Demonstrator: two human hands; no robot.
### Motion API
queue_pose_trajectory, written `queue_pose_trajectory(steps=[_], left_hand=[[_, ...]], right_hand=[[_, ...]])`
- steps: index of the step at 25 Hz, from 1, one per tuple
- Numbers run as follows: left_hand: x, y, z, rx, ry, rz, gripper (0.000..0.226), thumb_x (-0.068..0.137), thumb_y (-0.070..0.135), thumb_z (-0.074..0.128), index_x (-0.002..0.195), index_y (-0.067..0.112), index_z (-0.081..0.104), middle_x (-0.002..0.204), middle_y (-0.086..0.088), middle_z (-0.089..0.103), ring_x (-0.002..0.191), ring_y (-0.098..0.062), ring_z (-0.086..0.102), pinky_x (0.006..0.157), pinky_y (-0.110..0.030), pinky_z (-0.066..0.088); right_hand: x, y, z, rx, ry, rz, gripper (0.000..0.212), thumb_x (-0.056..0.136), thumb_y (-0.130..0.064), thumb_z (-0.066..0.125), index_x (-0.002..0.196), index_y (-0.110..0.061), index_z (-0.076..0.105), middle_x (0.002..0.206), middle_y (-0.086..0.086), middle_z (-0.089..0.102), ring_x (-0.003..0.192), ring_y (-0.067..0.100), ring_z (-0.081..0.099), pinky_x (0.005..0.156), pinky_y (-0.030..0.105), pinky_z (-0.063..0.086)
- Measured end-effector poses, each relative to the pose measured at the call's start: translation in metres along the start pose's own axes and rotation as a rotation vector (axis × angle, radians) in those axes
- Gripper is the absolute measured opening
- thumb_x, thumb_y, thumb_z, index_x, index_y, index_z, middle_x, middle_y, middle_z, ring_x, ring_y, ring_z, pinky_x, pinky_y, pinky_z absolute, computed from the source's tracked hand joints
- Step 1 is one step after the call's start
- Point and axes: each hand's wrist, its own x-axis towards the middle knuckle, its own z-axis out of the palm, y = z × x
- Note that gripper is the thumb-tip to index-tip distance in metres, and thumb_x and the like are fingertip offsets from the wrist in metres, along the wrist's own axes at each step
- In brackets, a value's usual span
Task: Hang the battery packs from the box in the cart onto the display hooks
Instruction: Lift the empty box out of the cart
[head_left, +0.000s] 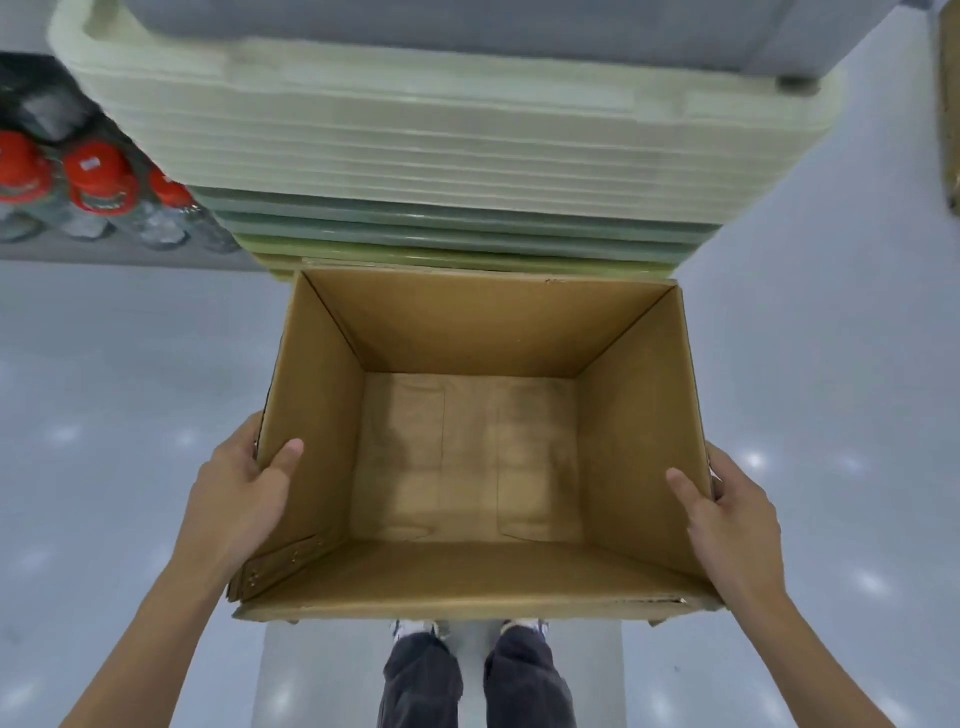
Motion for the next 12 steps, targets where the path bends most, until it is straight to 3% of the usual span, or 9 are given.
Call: queue_pose_trajectory(steps=[6,9,12], left_hand=[[0.114,-0.07,0.092,-0.023,0.05,0.04,0.021,0.106,0.025,0.058,0.125,0.032,0.064,0.098,0.008,0.073,0.092,-0.021,0.069,0.085,-0.041,0.053],[0.147,-0.098,0.127,-0.021,0.073,0.051,0.016,0.106,0.025,0.058,0.119,0.03,0.064,0.093,0.006,0.072,0.086,-0.019,0.067,0.076,-0.038,0.05],[0.177,-0.123,0.154,-0.006,0.099,0.061,0.012,0.105,0.025,0.059,0.107,0.033,0.067,0.087,-0.001,0.074,0.081,-0.028,0.068,0.076,-0.043,0.054]], right_hand=[[0.094,0.072,0.119,0.076,0.002,0.021,0.036,0.105,-0.03,0.057,0.141,-0.035,0.057,0.088,-0.025,0.065,0.073,0.004,0.063,0.065,0.02,0.045],[0.13,0.101,0.153,0.082,0.009,0.003,0.034,0.104,-0.03,0.058,0.137,-0.038,0.06,0.087,-0.018,0.072,0.064,0.008,0.066,0.062,0.024,0.047],[0.159,0.126,0.183,0.09,0.011,-0.012,0.03,0.103,-0.028,0.059,0.132,-0.038,0.063,0.074,-0.008,0.071,0.043,0.007,0.055,0.056,0.027,0.043]])
